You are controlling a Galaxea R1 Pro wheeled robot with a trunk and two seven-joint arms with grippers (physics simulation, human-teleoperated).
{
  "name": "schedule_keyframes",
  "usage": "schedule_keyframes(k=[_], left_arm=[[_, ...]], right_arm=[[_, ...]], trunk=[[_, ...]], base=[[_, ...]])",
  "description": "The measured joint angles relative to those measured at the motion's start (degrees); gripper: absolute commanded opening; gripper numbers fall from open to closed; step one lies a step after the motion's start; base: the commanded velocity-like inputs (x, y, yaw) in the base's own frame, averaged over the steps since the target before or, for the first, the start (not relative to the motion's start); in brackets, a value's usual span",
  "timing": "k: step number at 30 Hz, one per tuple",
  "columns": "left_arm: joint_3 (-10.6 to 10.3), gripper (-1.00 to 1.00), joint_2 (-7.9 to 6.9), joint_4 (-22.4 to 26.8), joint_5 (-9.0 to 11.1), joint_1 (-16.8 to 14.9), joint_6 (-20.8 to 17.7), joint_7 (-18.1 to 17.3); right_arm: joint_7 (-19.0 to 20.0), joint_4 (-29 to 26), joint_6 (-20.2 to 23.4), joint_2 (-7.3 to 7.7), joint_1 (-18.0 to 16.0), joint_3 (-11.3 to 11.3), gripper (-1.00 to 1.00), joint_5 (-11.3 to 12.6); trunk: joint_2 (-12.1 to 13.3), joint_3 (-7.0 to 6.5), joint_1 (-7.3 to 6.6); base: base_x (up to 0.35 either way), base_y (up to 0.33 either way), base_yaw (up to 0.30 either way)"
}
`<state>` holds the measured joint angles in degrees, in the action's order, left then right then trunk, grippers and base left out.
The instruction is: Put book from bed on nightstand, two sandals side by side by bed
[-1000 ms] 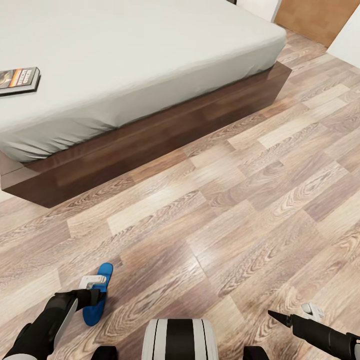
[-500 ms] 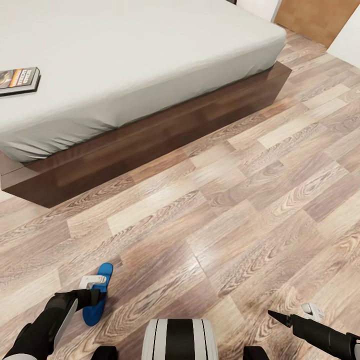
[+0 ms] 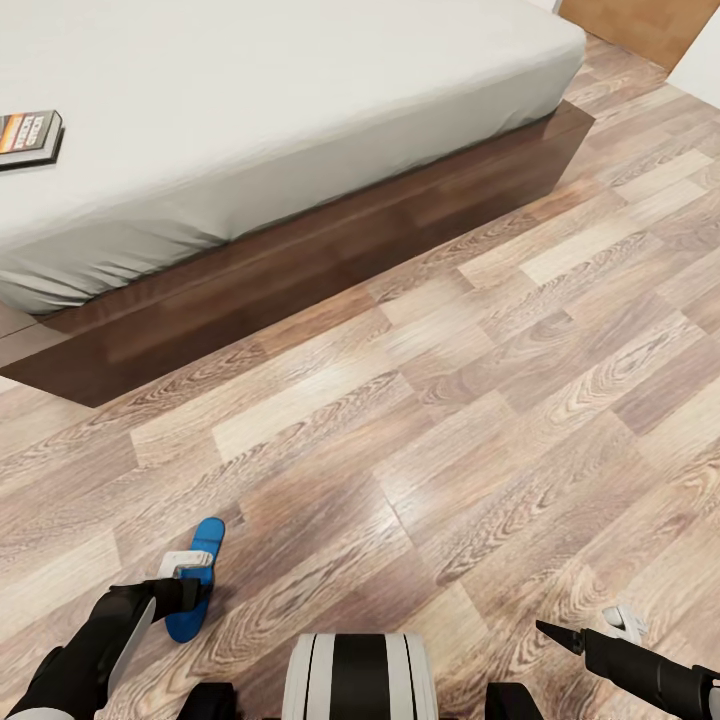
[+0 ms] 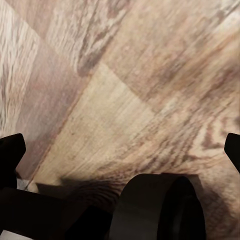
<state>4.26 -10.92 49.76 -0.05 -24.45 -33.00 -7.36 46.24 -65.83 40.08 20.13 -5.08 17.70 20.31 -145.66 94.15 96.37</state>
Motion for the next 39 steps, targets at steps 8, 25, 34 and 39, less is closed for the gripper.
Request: schedule_keyframes(k=[8, 25, 34, 39], left_arm=[[0.00, 1.00, 0.08, 0.00, 0.01, -0.02, -0.04, 0.00], [0.07, 1.00, 0.00, 0.04, -0.02, -0.02, 0.70, 0.00], [0.08, 1.00, 0.05, 0.00, -0.02, -0.04, 2.19, 0.09], [0.01, 1.00, 0.08, -0.07, 0.03, 0.00, 2.18, 0.09]], right_arm=[[0.01, 0.00, 0.00, 0.00, 0.00, 0.00, 1.00, 0.01], [0.00, 0.00, 0.00, 0.00, 0.00, 0.00, 1.00, -0.02], [0.00, 0.00, 0.00, 0.00, 0.00, 0.00, 1.00, -0.01], [0.00, 0.00, 0.00, 0.00, 0.00, 0.00, 1.00, -0.01]], trunk=[[-0.03, 0.44, 0.05], [-0.07, 1.11, 0.13], [-0.07, 1.11, 0.12], [-0.07, 1.11, 0.13]], base=[[0.000, 0.000, 0.000], [0.006, 0.000, 0.000], [0.147, 0.000, 0.000], [0.007, 0.000, 0.000]])
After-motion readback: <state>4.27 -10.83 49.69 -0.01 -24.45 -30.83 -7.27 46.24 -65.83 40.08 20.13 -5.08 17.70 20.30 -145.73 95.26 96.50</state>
